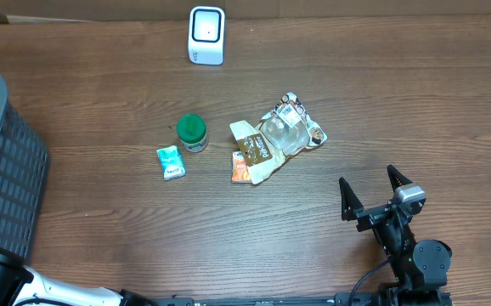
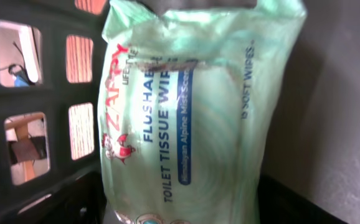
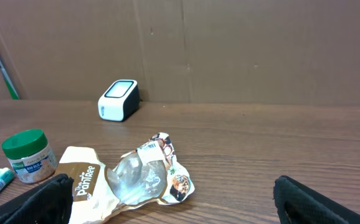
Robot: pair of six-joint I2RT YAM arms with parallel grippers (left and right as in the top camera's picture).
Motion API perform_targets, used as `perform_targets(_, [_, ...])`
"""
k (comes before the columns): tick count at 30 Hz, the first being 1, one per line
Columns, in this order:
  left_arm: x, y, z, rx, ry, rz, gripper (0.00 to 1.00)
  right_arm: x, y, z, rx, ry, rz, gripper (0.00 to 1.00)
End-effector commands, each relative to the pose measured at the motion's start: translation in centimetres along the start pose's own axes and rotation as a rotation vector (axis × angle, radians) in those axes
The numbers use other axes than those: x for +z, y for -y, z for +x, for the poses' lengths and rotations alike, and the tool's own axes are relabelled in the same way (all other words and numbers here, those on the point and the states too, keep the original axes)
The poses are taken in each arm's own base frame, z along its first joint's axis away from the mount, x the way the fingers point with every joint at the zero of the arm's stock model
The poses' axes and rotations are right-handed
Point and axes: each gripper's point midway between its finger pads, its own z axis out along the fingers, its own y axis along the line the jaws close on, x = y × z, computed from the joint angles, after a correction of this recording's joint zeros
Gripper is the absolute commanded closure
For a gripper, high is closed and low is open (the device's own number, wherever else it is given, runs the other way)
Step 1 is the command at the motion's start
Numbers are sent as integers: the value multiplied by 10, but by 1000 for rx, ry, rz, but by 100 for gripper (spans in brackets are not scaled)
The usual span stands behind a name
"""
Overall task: Scan the item barcode
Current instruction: 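Reach into the basket and grasp the mint-green wipes pack with left gripper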
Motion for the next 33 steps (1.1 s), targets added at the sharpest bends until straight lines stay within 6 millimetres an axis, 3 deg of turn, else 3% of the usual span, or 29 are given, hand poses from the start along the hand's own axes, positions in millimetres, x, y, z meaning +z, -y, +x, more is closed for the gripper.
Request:
perform_targets(1, [12, 10, 10, 28, -26, 20, 21, 0, 0, 2, 0, 3, 1, 0])
perform_targets(4, [9, 25, 7, 36, -11, 76, 23, 0, 0, 2, 0, 3, 0, 0])
perform_targets(7, [6, 35, 7, 56, 2, 98, 30, 0, 0, 2, 0, 3, 0, 0])
perform_targets(8, [5, 38, 7, 61, 7, 101, 34, 0, 0, 2, 0, 3, 0, 0])
perform_targets(11, [3, 43, 9, 75, 10, 104, 59, 0, 0, 2, 0, 3, 0, 0])
perform_targets(13, [2, 45, 10, 81, 11, 106, 69, 0, 0, 2, 0, 3, 1, 0])
perform_targets(22, [-9, 42, 12, 97, -11, 98, 83, 0, 0, 2, 0, 3, 1, 0])
perform_targets(33, [-71, 45, -12, 96, -20, 196, 95, 0, 0, 2, 0, 3, 0, 0])
